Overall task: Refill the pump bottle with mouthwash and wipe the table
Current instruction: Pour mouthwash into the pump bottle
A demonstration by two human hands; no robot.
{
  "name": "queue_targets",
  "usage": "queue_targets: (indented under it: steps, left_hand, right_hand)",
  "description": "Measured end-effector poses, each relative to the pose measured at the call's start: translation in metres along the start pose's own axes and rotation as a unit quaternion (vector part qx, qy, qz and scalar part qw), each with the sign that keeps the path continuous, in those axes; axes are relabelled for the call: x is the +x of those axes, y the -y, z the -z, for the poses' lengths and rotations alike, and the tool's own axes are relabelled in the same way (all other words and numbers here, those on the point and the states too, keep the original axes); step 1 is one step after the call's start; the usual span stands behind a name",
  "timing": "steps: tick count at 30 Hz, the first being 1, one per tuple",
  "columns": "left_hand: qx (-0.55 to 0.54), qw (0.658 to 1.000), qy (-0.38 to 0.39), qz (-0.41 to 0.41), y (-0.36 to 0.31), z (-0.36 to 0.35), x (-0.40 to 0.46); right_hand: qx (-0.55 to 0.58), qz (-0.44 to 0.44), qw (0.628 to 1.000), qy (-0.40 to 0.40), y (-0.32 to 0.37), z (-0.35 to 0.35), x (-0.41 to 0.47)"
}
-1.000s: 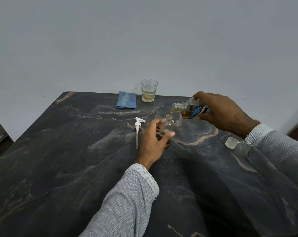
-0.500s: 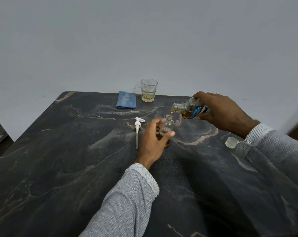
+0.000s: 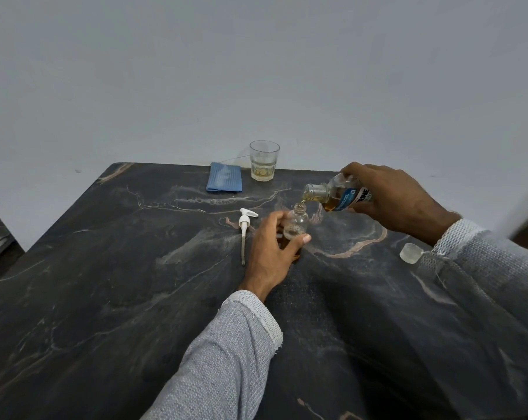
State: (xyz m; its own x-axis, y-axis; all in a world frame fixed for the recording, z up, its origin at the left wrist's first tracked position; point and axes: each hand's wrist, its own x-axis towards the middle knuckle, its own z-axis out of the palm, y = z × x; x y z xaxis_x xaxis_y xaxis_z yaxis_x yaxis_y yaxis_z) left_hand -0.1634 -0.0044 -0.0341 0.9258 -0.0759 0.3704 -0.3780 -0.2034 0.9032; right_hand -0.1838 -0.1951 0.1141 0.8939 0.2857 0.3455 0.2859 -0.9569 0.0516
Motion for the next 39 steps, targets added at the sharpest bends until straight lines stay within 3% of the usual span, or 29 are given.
queue_targets:
  steps: [39]
  left_hand:
    - [0.004, 1.0, 0.0, 0.009, -0.0006, -0.0001, 0.0007]
  right_hand:
    - [-0.005, 0.008, 1.0, -0.005, -0.002, -0.0012, 0.0002]
